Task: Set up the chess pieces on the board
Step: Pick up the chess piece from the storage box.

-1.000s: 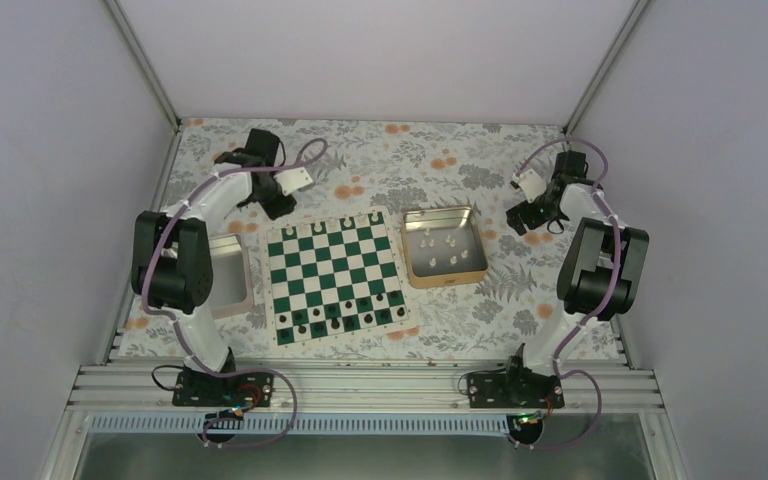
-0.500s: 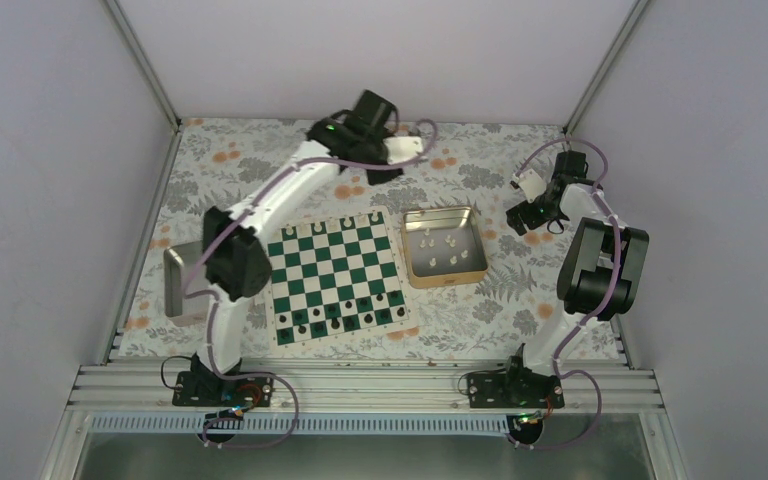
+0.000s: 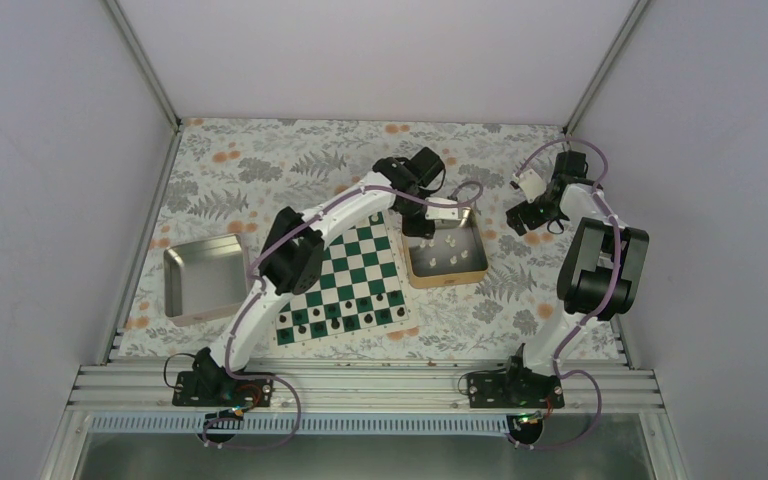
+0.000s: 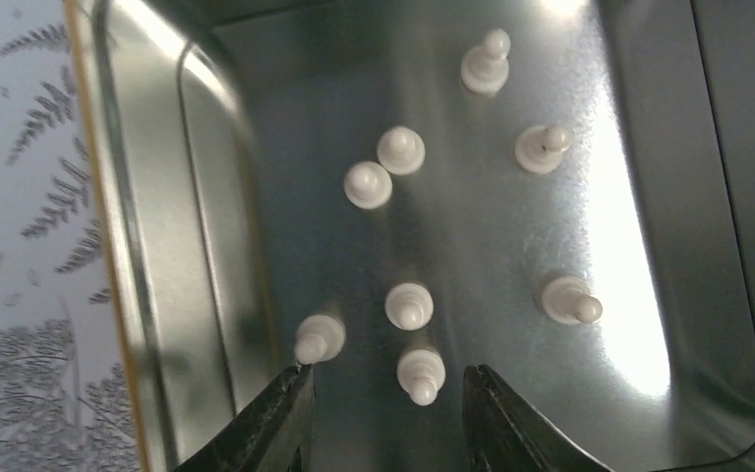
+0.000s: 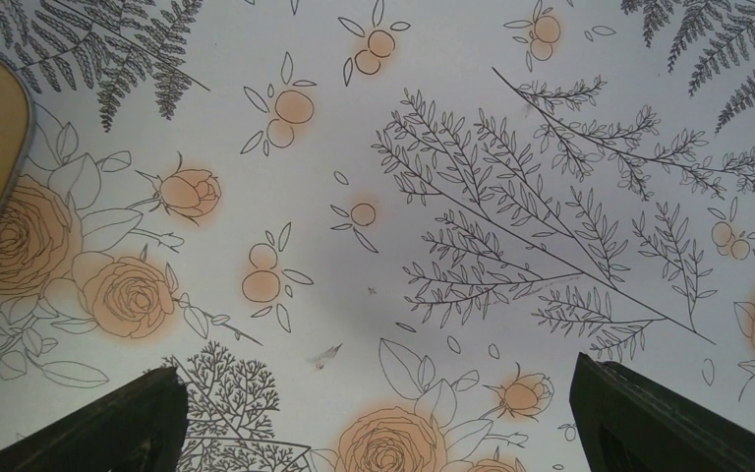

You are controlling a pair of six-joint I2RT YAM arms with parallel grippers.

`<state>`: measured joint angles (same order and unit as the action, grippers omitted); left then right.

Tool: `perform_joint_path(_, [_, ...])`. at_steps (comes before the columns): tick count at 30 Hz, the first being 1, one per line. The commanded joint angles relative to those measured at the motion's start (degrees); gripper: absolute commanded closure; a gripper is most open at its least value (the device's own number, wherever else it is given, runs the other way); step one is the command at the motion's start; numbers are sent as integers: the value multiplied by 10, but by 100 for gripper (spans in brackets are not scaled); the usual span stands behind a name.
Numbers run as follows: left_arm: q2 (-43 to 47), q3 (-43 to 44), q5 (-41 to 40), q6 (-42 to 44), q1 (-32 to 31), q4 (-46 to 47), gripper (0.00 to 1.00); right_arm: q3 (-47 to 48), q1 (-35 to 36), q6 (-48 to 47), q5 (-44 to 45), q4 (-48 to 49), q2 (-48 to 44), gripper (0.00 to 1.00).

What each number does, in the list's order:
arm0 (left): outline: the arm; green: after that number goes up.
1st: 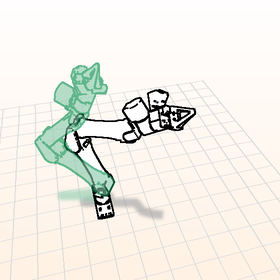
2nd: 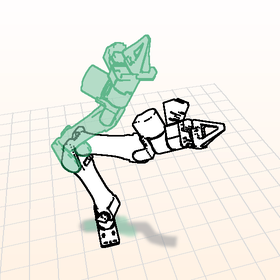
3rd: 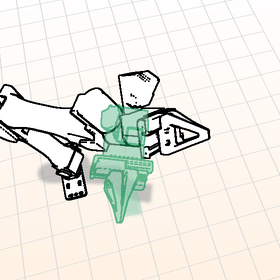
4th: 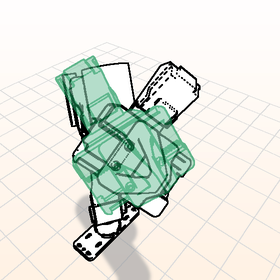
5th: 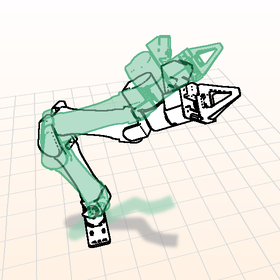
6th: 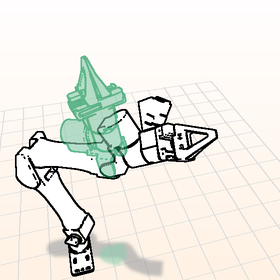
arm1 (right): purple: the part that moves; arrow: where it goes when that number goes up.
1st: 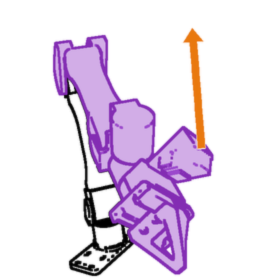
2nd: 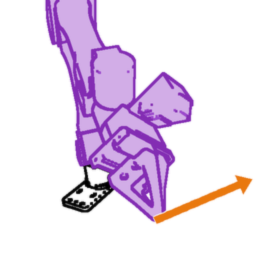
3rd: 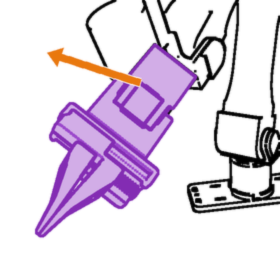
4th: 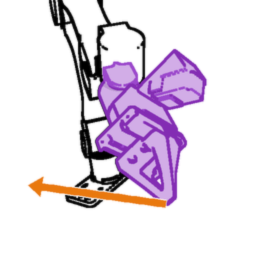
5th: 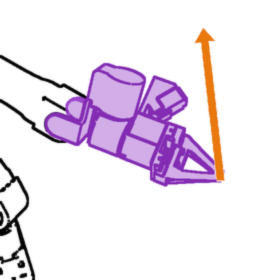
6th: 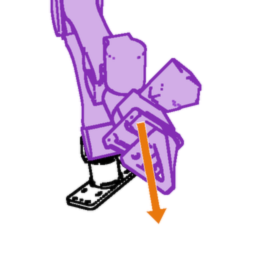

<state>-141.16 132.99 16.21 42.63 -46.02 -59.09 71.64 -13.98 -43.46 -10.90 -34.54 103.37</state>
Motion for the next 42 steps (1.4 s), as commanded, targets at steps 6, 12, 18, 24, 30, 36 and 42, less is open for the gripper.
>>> perform_joint_path(6, [25,-60,43,2,3,1,65,1,-5,-8,-7,-2,9,0])
perform_joint_path(12, [17,-62,32,-4,2,20,62,-1,-5,-8,-6,-2,4,0])
perform_joint_path(18, [8,-56,21,-2,0,25,60,-2,-5,-10,-5,-3,8,0])
perform_joint_path(24, [-7,-48,9,12,-3,13,60,-2,-5,-10,-6,-3,10,0])
perform_joint_path(30, [-37,-10,-2,19,-3,-11,60,-5,-6,-11,-7,-2,9,0])
perform_joint_path(36, [-62,26,-6,21,-2,-25,60,-6,-8,-12,-8,-1,11,0])
perform_joint_path(42, [-72,53,-7,23,-3,-34,66,-7,-8,-14,-11,1,14,0])
